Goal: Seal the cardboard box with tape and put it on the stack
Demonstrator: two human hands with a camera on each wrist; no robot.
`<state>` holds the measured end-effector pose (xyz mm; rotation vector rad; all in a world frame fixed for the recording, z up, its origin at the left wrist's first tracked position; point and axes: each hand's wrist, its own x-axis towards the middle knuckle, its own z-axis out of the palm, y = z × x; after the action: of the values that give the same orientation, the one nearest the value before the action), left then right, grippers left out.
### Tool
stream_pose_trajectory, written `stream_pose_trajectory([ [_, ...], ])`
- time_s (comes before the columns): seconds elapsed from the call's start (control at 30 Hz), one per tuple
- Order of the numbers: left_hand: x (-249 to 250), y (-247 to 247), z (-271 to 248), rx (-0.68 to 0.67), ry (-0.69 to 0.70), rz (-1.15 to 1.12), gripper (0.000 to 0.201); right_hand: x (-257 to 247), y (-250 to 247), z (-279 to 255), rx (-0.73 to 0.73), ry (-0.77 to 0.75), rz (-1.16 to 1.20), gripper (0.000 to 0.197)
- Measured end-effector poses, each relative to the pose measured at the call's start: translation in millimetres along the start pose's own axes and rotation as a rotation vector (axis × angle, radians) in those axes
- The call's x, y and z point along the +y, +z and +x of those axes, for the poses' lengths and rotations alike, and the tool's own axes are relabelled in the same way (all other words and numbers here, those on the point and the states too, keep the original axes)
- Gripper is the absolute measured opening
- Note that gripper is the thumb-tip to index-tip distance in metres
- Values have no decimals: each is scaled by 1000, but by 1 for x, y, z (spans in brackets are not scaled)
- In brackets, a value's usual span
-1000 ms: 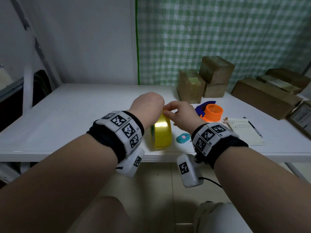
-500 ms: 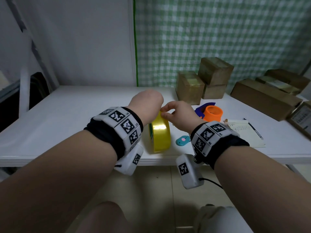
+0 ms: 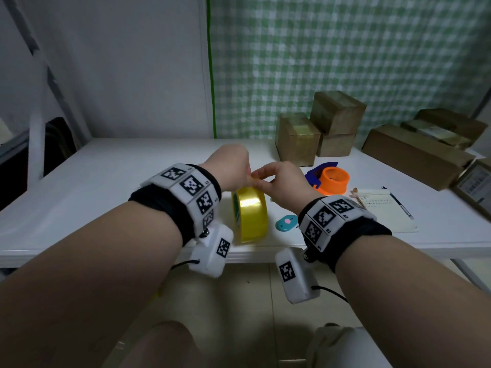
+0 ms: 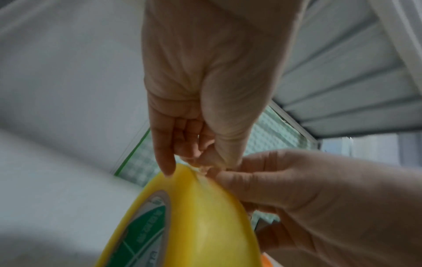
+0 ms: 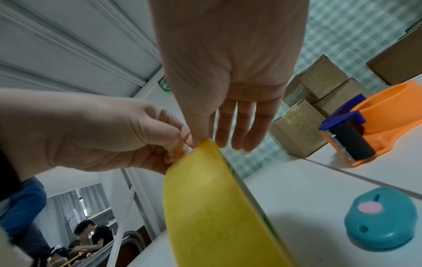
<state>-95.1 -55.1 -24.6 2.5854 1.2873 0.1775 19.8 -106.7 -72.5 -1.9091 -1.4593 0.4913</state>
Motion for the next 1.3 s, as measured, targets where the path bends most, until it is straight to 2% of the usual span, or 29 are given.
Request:
stream_pose_trajectory([
  [0.1,-8,1,2,-57,-69,-324,22,0,-2,-1,-13,9,22,24],
  [0.2,-13,5,0,-51,-112,-481,17,0,-1,-2,-16,5,32,26],
  [0.3,-12,6,-1,-25,-112,-430,18,-1,0,-2,-17,11,46,28],
  [0.47,-11,12,4,105,-102,-169,19,1,0,-3,-32,18,65,35],
  [0.6,-10,14,7,103,-90,-75,20,4,-1,-3,-45,23,66,35],
  [0.9,-16,20,-6,147,14,-261,19,5,2,0,-26,20,65,33],
  [1.1,-26,25,-9,188,77,-371,16,6,1,-1,34,-16,87,7],
  [1.3,-33,30,-7,206,84,-430,9,4,4,1,92,-93,9,6],
])
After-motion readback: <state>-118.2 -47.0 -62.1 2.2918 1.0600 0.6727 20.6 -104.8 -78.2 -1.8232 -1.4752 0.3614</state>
